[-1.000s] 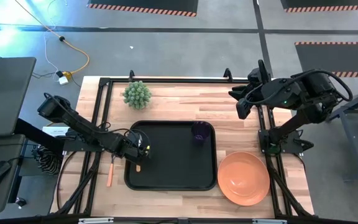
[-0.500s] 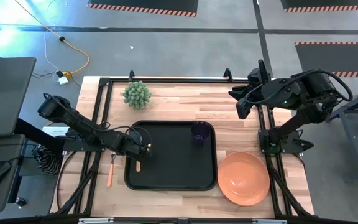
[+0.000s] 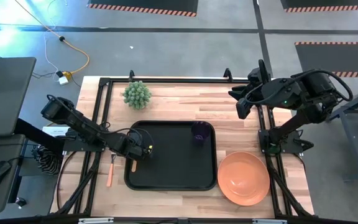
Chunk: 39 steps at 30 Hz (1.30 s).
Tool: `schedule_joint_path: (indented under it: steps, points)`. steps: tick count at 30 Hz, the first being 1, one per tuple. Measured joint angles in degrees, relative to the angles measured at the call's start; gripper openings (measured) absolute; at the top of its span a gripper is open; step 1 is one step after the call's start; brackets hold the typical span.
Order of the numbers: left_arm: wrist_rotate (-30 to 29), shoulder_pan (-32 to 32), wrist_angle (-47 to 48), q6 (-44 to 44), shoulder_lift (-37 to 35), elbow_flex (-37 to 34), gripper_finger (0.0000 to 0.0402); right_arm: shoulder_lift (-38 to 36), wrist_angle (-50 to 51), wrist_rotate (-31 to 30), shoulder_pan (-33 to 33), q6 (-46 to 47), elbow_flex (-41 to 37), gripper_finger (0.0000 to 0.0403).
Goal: Pick and place plate/cup/fork/spoon on tray
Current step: Put the orange yellow on the left side of the black tray
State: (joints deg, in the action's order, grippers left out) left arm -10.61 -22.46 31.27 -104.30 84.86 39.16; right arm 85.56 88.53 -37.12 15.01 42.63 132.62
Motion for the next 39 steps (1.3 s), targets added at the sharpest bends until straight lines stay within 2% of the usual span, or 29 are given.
schedule_joint_path:
  steps: [8, 11, 17, 31, 39]
  points:
    - [-0.81, 0.00, 0.04, 3.11, -1.83, 1.01, 0.0085, 0.00, -0.04, 0.02, 0.01, 0.00, 0.02, 0.0087]
    - [-1.91, 0.00, 4.03, 3.48, -3.41, 2.20, 0.0085, -0.02, -0.04, -0.06, 0.02, 0.00, 0.02, 0.0087]
    - [0.37, -0.25, 11.11, 1.63, -4.20, 2.38, 0.0085, 0.00, -0.06, -0.24, 0.00, 0.02, 0.02, 0.0087]
    - [4.10, -0.24, 11.07, 0.84, -4.02, 0.96, 0.0085, 1.88, -0.04, 0.19, 0.00, -0.44, 0.02, 0.0087]
    - [4.13, -0.24, 10.23, 1.04, -4.04, 0.96, 0.0085, 1.88, -0.04, 0.15, 0.00, -0.02, 0.02, 0.0087]
